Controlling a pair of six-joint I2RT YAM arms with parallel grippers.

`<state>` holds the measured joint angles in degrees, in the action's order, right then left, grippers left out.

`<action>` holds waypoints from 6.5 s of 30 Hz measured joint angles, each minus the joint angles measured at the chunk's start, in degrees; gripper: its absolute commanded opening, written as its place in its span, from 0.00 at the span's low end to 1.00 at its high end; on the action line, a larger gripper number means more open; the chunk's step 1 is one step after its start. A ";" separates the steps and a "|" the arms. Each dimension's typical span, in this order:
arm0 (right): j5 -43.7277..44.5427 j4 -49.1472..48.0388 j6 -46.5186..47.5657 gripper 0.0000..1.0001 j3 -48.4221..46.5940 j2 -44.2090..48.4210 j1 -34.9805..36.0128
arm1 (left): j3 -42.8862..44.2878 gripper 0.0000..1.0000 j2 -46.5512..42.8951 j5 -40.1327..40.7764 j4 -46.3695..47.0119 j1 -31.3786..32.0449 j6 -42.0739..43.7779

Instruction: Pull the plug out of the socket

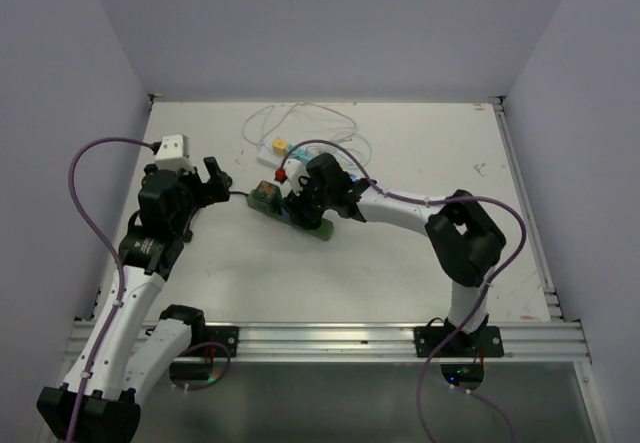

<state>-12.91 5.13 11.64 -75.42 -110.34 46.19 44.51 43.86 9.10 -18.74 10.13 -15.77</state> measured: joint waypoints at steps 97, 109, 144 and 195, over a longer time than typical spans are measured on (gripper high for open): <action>-1.68 -6.05 -9.20 0.19 30.51 27.26 0.68 | -25.35 0.00 34.56 20.92 54.77 42.47 -5.01; 13.18 -4.02 -3.21 0.21 30.47 27.21 8.17 | -23.54 0.00 36.28 22.01 52.28 42.86 -4.55; 0.13 -3.08 -11.98 0.30 29.03 27.91 -1.31 | -23.34 0.00 36.33 21.22 53.18 42.42 -4.59; 9.33 -5.38 -8.59 0.38 31.63 35.39 0.33 | -22.29 0.00 37.77 20.59 52.09 42.77 -4.15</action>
<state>-3.57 -0.25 3.05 -43.79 -74.96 46.52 22.22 81.62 29.69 33.34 52.90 -19.92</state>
